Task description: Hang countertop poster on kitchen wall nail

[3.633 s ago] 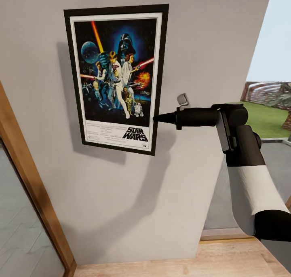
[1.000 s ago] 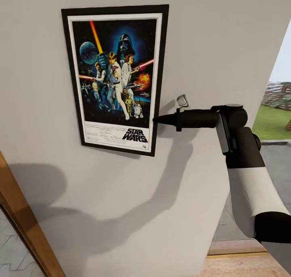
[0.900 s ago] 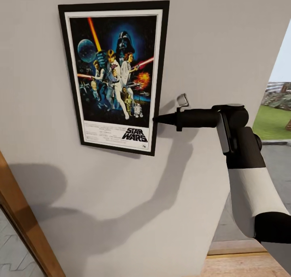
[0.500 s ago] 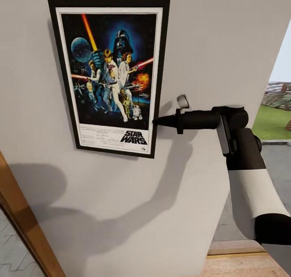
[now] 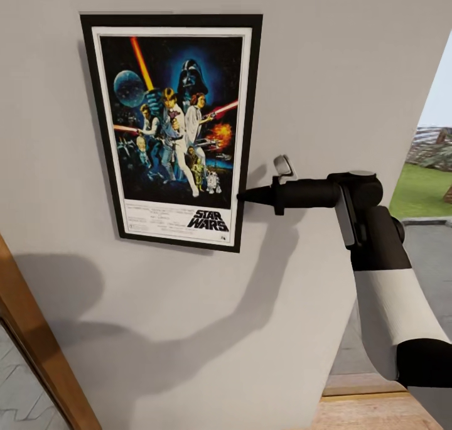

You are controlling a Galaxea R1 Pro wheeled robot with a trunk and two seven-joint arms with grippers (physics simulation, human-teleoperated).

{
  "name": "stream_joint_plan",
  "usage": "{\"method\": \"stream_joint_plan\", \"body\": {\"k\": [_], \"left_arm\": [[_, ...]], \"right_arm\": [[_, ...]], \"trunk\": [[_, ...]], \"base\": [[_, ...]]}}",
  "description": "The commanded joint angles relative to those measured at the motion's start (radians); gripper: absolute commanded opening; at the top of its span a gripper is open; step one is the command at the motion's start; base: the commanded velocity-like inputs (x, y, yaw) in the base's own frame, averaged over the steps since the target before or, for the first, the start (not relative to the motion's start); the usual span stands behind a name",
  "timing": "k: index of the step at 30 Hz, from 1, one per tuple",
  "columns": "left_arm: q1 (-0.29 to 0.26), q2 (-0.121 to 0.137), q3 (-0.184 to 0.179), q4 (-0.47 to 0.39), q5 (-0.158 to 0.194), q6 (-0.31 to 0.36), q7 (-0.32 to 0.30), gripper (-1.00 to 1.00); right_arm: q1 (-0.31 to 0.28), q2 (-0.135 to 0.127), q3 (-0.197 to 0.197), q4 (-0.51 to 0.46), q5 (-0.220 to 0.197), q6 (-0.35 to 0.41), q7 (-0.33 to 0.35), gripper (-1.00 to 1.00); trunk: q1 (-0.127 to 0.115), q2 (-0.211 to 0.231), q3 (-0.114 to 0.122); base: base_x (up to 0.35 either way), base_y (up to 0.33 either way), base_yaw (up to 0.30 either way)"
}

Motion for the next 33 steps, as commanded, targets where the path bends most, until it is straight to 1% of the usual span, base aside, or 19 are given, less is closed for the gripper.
{"method": "stream_joint_plan", "body": {"k": [1,8,20,26,33], "left_arm": [[0.0,-0.001,0.004,-0.001,0.0,-0.002,-0.007,1.0],[0.0,-0.001,0.004,-0.001,0.0,-0.002,-0.007,1.0],[0.0,-0.001,0.004,-0.001,0.0,-0.002,-0.007,1.0],[0.0,-0.001,0.004,-0.001,0.0,-0.001,-0.007,1.0],[0.0,-0.001,0.004,-0.001,0.0,-0.002,-0.007,1.0]], "right_arm": [[0.001,-0.001,0.001,-0.002,-0.004,0.013,0.002,-1.0],[0.004,-0.001,0.001,-0.021,-0.004,0.013,0.003,-1.0],[0.006,-0.001,0.001,-0.025,-0.004,0.013,0.003,-1.0],[0.025,-0.001,0.001,-0.025,-0.004,0.013,0.003,-1.0],[0.034,-0.001,0.001,-0.025,-0.003,0.013,0.003,-1.0]], "trunk": [[0.0,-0.001,0.0],[0.0,-0.001,0.0],[0.0,-0.001,0.0],[0.0,-0.001,0.0],[0.0,-0.001,0.0]], "base": [[0.0,0.0,0.0],[0.0,0.0,0.0],[0.0,0.0,0.0],[0.0,0.0,0.0],[0.0,0.0,0.0]]}}
